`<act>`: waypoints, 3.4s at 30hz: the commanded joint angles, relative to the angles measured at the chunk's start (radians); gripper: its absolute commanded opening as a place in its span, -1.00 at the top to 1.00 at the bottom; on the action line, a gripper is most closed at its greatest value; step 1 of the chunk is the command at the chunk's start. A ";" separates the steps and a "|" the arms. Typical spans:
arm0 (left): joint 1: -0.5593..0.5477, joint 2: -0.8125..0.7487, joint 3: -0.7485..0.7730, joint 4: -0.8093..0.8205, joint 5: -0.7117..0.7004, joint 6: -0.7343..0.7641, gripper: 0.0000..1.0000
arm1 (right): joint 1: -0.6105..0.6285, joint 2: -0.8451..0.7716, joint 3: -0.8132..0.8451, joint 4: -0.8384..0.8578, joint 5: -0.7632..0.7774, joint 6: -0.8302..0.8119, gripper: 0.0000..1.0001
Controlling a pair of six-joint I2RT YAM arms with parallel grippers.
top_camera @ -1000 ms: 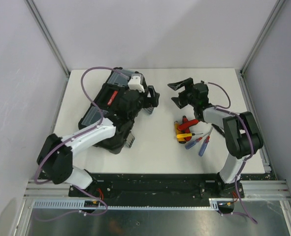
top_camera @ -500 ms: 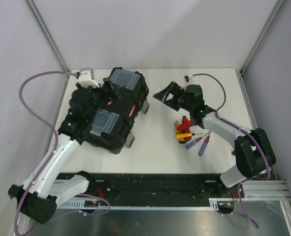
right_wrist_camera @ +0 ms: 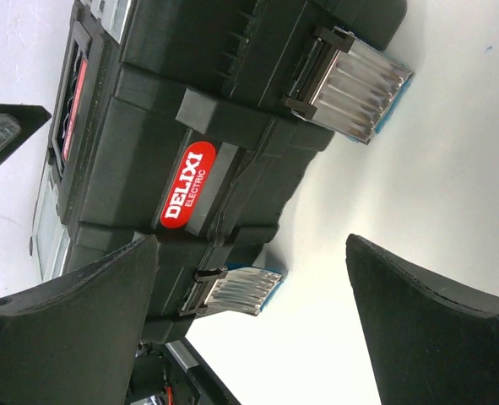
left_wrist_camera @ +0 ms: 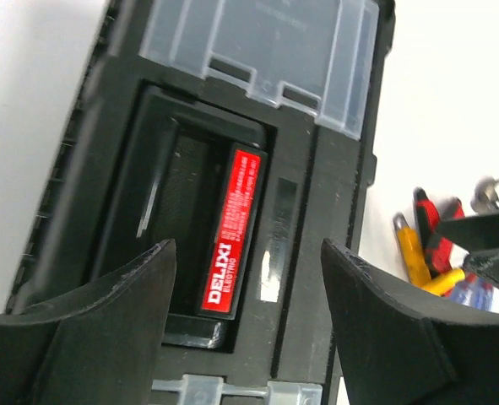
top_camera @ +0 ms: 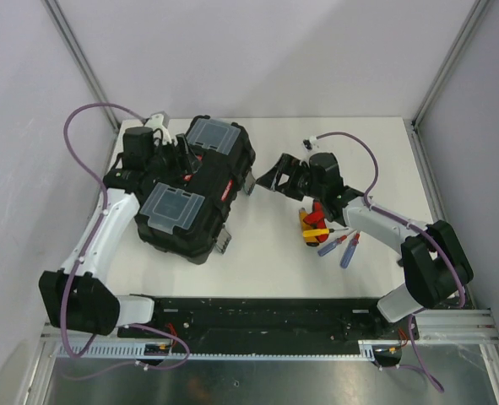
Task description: Pack the tool kit
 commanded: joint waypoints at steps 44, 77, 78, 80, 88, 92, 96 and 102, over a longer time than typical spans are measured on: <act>-0.126 -0.098 0.083 -0.020 -0.195 -0.217 -0.77 | 0.013 0.140 0.082 0.254 -0.179 0.083 -0.96; 0.011 0.111 -0.185 0.166 0.336 -0.240 -0.67 | 0.047 0.257 0.384 -0.113 -0.211 -0.084 -0.99; 0.005 0.116 -0.187 0.169 0.347 -0.243 -0.67 | 0.047 0.260 0.383 -0.090 -0.228 -0.067 -0.99; -0.013 0.126 -0.187 0.176 0.362 -0.245 -0.66 | 0.051 0.260 0.384 -0.052 -0.247 -0.035 -0.99; -0.114 0.166 -0.172 0.225 0.399 -0.276 -0.59 | 0.063 0.196 0.397 0.021 -0.258 0.010 -0.95; -0.168 0.181 -0.162 0.249 0.409 -0.295 -0.56 | 0.065 0.182 0.431 0.038 -0.258 0.023 -0.91; -0.176 0.172 -0.157 0.257 0.384 -0.301 -0.56 | 0.062 0.171 0.453 -0.016 -0.218 -0.003 -0.90; -0.174 0.171 -0.148 0.260 0.384 -0.303 -0.58 | 0.054 0.142 0.455 -0.029 -0.207 -0.025 -0.83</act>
